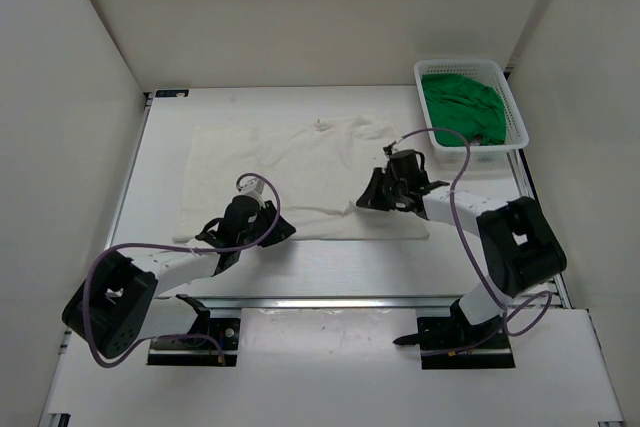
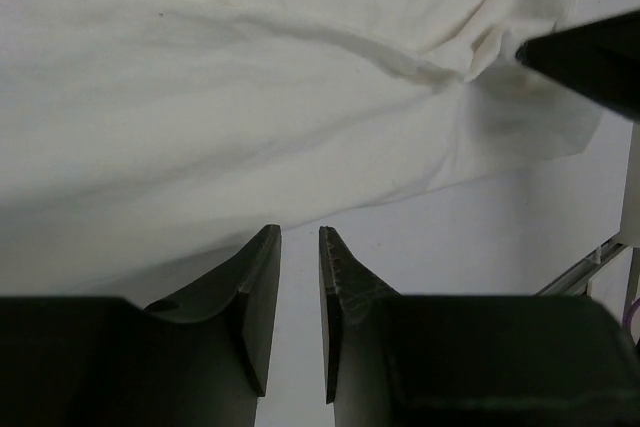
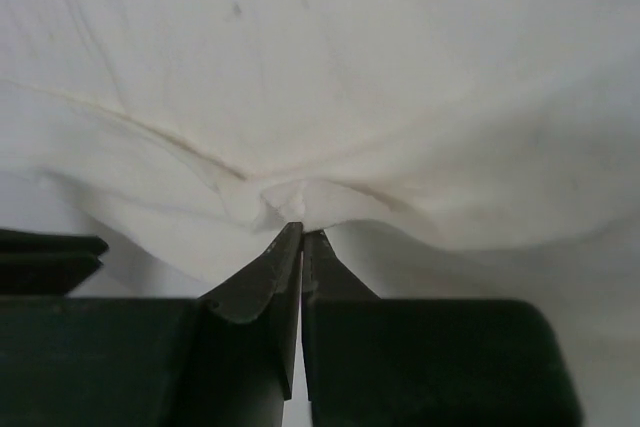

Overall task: Fold and stack the t-shirts
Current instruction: Fold the flattened tshirt in 1/3 of the way, then grap the side of the flattened tshirt furthest away from the robot with both arms, then fold the other side of the tshirt into a rectangle

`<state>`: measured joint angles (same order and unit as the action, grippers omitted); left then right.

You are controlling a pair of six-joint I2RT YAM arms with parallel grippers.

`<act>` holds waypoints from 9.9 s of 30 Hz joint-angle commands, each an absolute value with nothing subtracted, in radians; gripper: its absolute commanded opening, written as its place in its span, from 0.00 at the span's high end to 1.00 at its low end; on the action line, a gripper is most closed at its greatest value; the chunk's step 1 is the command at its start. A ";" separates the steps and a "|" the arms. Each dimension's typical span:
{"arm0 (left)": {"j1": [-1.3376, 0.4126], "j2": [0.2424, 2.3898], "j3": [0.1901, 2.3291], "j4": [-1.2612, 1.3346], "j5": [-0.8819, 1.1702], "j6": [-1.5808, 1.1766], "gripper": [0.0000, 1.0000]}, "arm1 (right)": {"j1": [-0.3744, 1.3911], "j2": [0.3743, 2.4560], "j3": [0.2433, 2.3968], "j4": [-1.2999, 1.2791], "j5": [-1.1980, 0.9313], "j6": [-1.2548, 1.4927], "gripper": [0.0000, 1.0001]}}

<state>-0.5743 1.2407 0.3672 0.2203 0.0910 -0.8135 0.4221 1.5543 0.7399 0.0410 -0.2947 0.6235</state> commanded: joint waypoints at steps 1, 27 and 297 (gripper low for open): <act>-0.574 1.252 0.376 0.244 0.110 -0.821 0.67 | 0.416 1.644 0.920 0.020 -0.308 0.589 1.00; -0.594 1.454 0.577 0.078 0.096 -0.707 0.70 | 0.546 1.575 0.747 -0.066 -0.150 0.503 1.00; 0.373 1.264 0.695 -0.242 0.035 -0.571 0.88 | 0.149 0.687 0.335 -0.245 -0.298 0.618 1.00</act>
